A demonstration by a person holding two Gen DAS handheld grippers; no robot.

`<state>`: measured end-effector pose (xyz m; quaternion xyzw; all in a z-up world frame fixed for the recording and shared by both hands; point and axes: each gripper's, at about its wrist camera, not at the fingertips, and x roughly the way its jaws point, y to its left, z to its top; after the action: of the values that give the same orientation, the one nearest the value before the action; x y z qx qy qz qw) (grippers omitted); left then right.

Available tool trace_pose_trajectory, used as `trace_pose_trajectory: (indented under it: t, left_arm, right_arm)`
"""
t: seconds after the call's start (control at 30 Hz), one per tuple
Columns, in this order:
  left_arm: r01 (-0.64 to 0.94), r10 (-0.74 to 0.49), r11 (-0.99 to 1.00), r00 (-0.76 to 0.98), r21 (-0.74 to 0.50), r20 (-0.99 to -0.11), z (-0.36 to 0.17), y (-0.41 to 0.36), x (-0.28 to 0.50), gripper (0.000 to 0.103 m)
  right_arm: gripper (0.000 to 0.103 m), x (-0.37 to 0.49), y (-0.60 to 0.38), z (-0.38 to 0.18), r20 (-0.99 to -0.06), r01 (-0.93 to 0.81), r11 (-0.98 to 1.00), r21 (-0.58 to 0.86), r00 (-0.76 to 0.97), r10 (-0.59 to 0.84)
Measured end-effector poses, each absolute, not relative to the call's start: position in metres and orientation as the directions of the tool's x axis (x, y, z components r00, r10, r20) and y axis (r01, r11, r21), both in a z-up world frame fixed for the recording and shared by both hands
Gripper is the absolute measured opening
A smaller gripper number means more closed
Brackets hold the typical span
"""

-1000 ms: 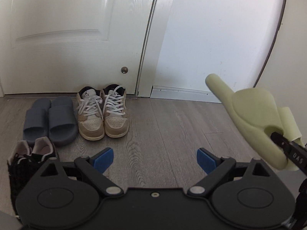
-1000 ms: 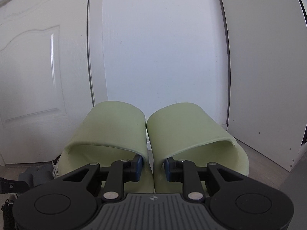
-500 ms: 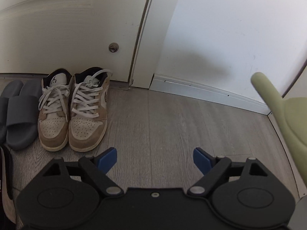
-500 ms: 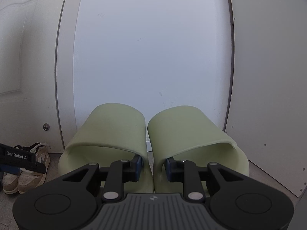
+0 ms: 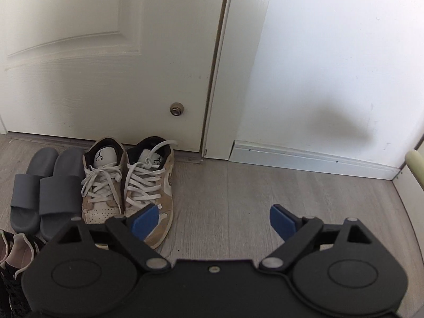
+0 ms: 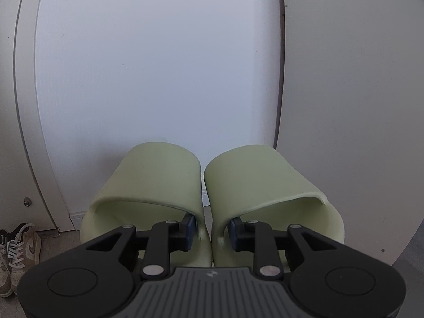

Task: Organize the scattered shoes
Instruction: 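Carry the pale green slides with the right gripper toward the wall corner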

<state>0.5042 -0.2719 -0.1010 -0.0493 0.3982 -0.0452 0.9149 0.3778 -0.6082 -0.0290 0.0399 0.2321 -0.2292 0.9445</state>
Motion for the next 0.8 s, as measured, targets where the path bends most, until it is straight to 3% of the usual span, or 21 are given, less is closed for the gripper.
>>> trace_pose_trajectory:
  t: [0.23, 0.6, 0.8]
  left_arm:
    - [0.022, -0.202, 0.969, 0.638, -0.245, -0.743, -0.131, -0.358, 0.491, 0.091]
    - [0.129, -0.149, 0.988, 0.641, -0.086, -0.753, -0.133, -0.458, 0.500, 0.091]
    - [0.132, -0.160, 0.986, 0.606, -0.100, -0.780, -0.154, -0.499, 0.520, 0.091]
  right_arm:
    - [0.032, 0.397, -0.680, -0.114, -0.482, 0.351, 0.936, -0.009, 0.819, -0.311]
    - [0.032, 0.432, -0.791, -0.171, -0.545, 0.384, 0.918, 0.098, 0.793, -0.273]
    - [0.032, 0.445, -0.840, -0.199, -0.562, 0.355, 0.933, 0.050, 0.782, -0.268]
